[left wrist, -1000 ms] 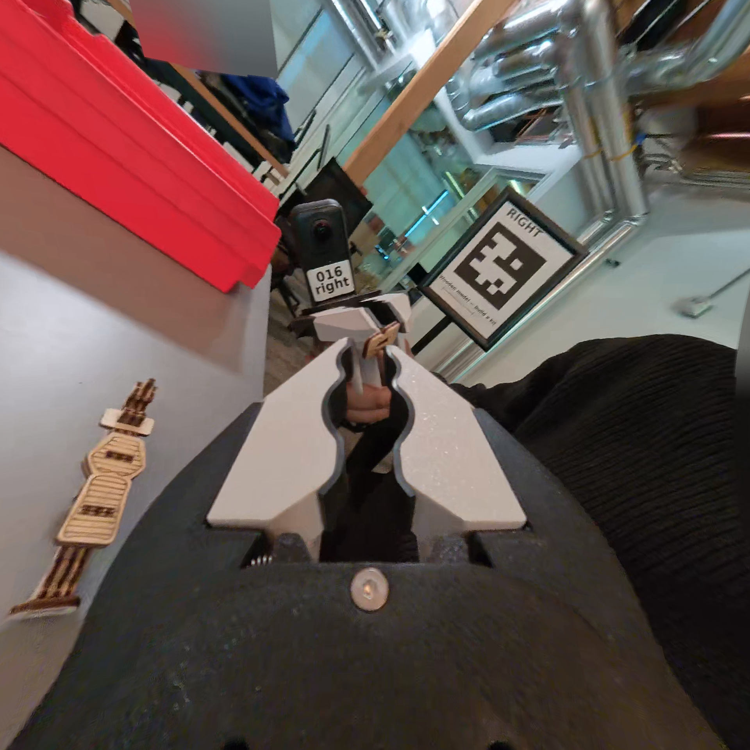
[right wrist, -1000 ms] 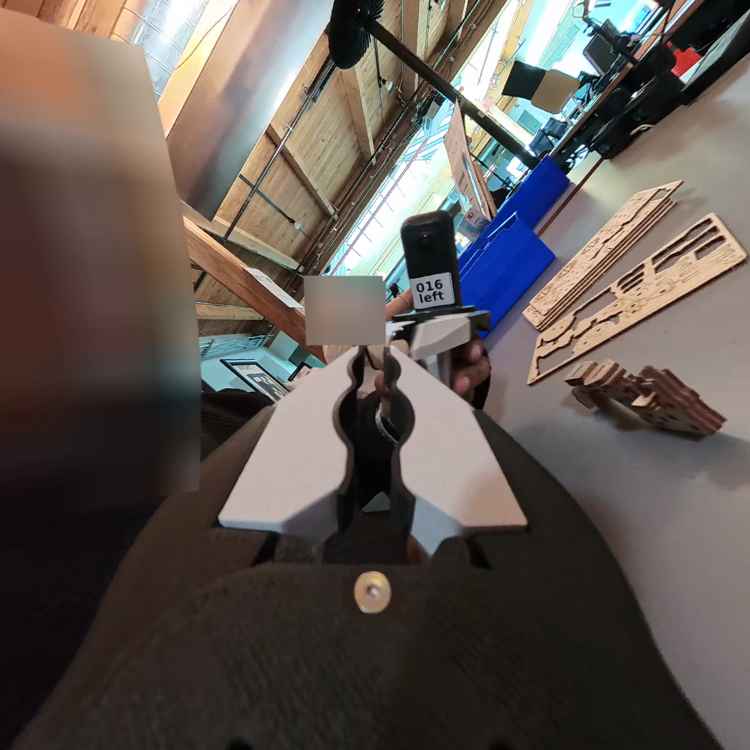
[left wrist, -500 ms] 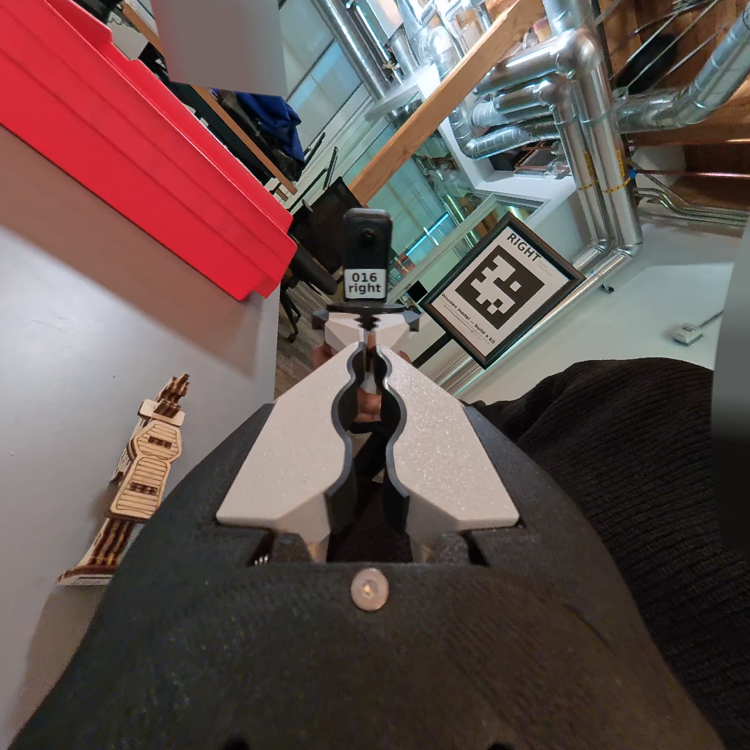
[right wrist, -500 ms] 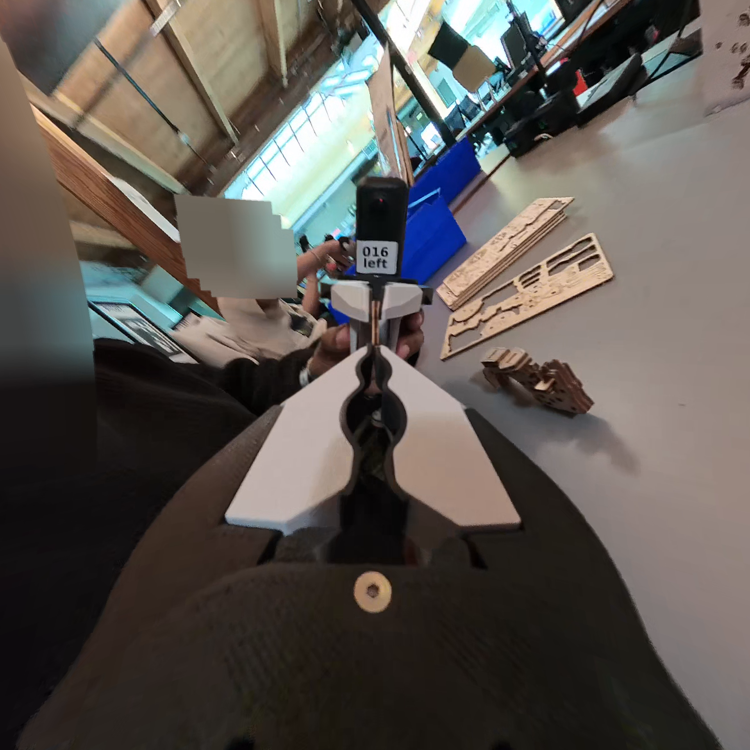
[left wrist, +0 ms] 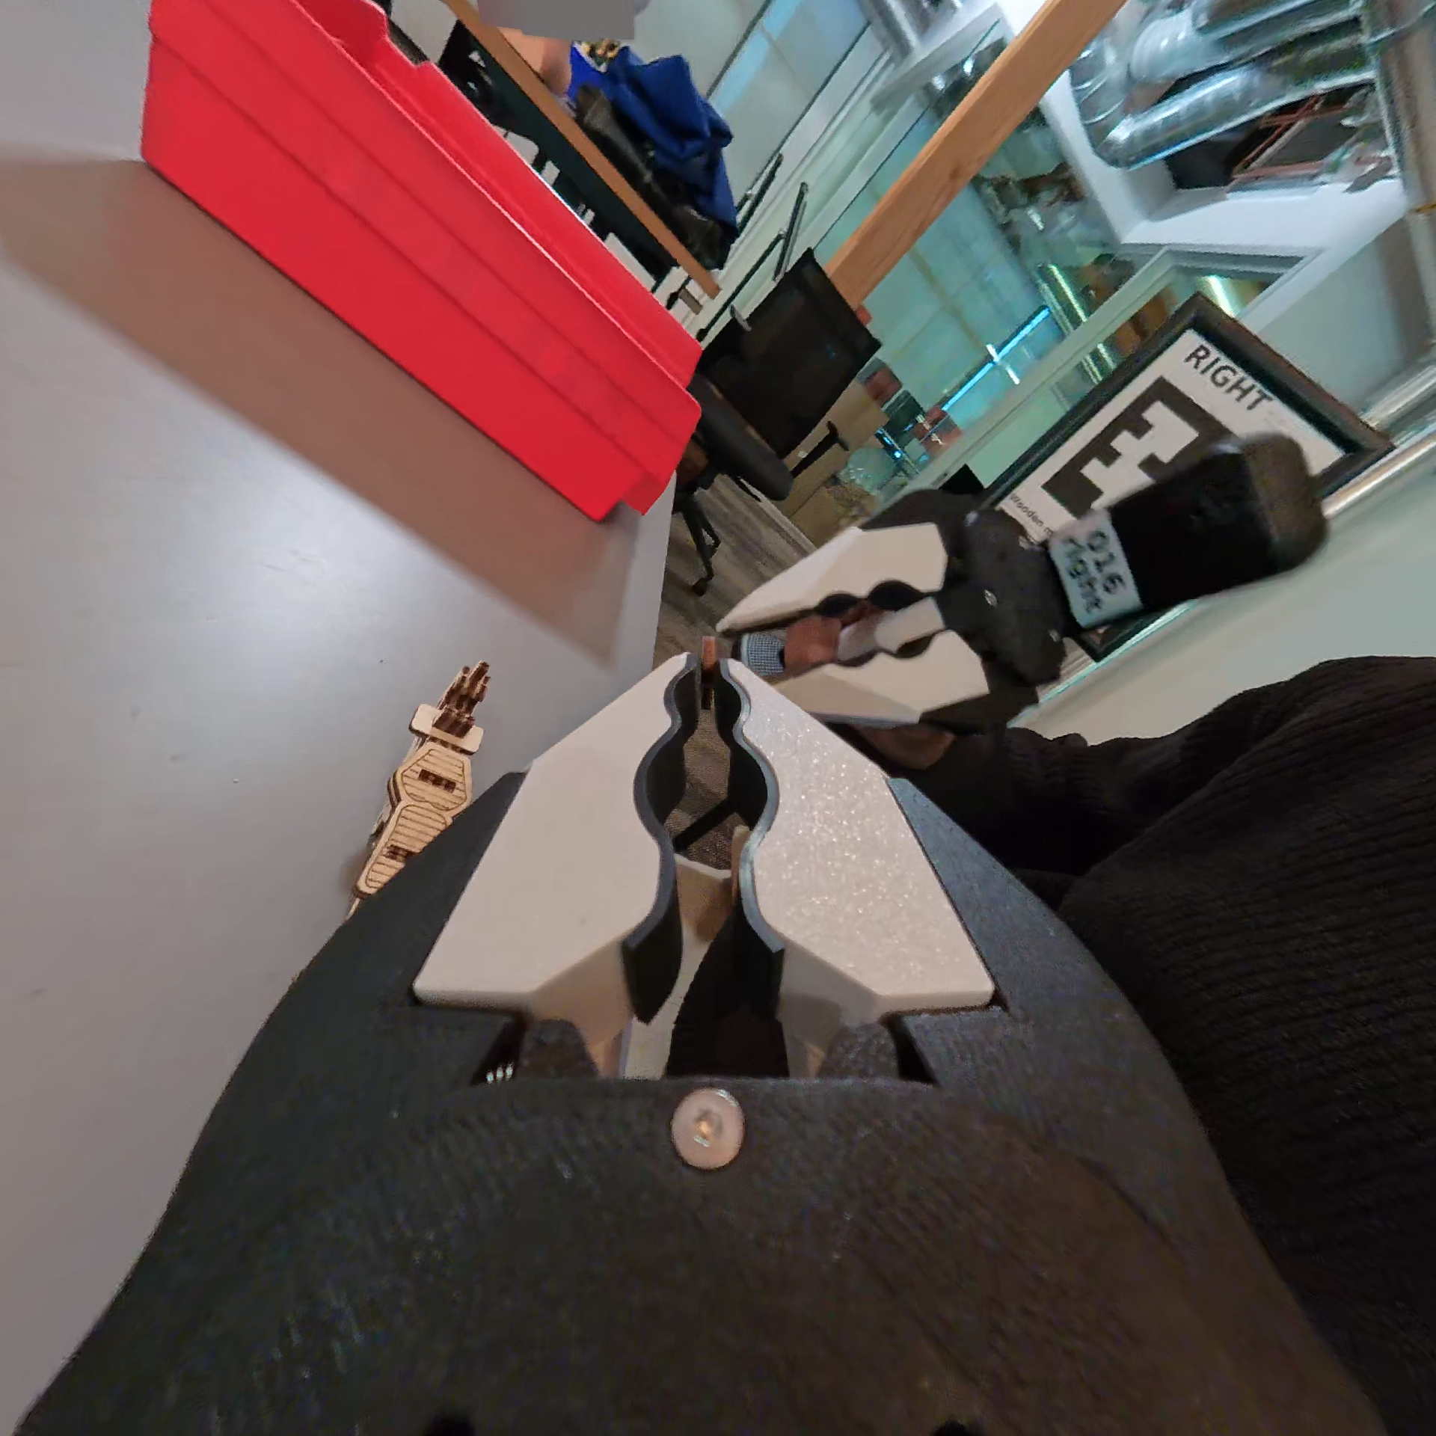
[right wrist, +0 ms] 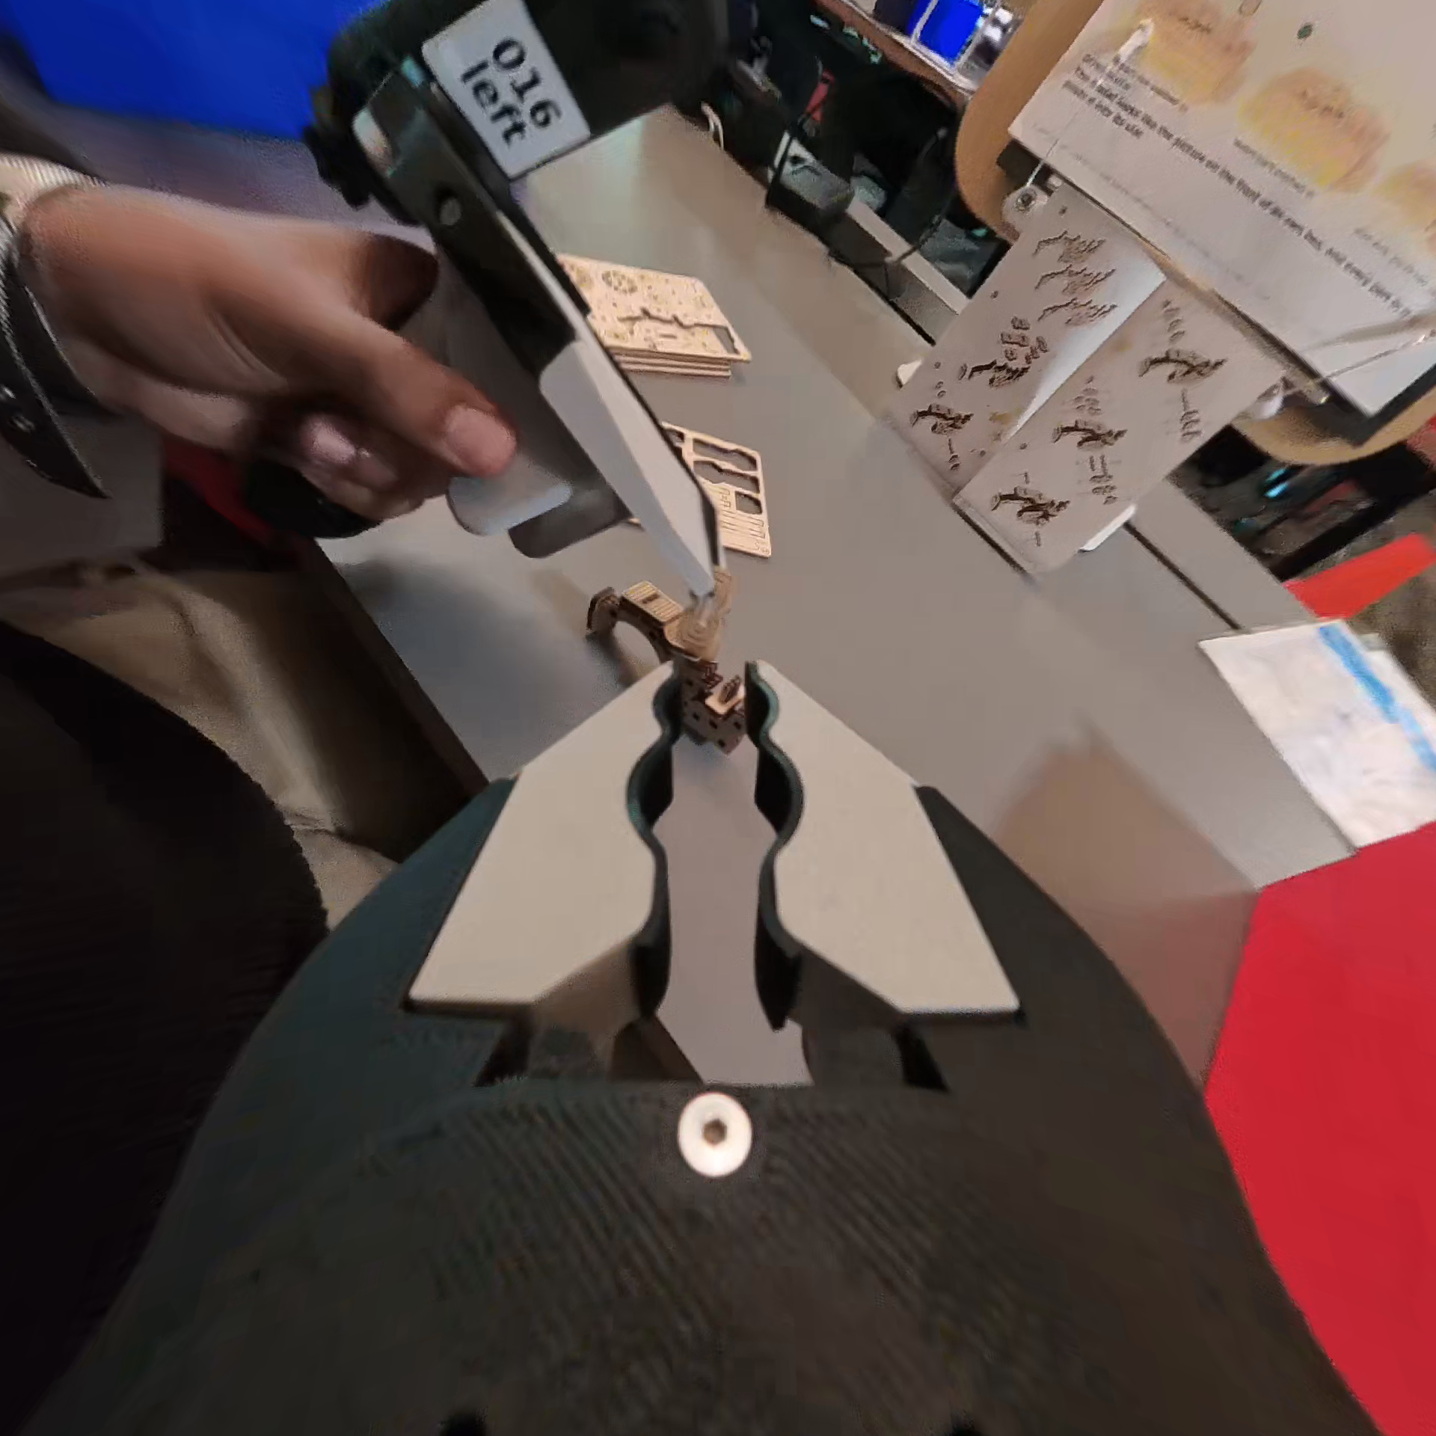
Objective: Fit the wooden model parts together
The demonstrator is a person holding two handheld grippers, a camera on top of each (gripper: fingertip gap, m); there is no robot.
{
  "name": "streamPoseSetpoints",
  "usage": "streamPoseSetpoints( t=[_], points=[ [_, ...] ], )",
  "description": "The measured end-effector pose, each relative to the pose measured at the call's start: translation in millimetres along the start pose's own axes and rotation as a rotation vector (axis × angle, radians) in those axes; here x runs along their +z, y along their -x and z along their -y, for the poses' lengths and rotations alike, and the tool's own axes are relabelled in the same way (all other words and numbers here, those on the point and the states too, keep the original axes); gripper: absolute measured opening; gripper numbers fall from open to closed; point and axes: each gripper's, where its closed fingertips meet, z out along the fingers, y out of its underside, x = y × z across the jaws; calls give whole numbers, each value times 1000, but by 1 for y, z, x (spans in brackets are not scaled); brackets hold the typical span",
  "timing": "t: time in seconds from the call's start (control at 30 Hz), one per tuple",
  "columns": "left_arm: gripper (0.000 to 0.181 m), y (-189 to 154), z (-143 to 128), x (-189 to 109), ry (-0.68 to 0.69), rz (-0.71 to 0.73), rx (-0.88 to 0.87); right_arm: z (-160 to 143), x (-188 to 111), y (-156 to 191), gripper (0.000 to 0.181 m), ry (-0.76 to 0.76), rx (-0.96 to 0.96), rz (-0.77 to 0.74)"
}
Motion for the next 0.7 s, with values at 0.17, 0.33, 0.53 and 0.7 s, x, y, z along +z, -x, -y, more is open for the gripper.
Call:
streamPoseSetpoints(
  t=[0.17,0.33,0.53,0.7],
  points=[
    [1,-1,-1,2,-19,11,-17,0,8,8,19,78,-75,-49],
    [1,-1,3,1,-65,13,-42,-1,10,9,19,89,-84,-54],
    [1,-2,4,3,-112,8,-65,1,10,3,11,84,-84,-88],
    [1,-2,3,4,-119,-8,-91,0,9,1,11,82,-67,-84]
  ],
)
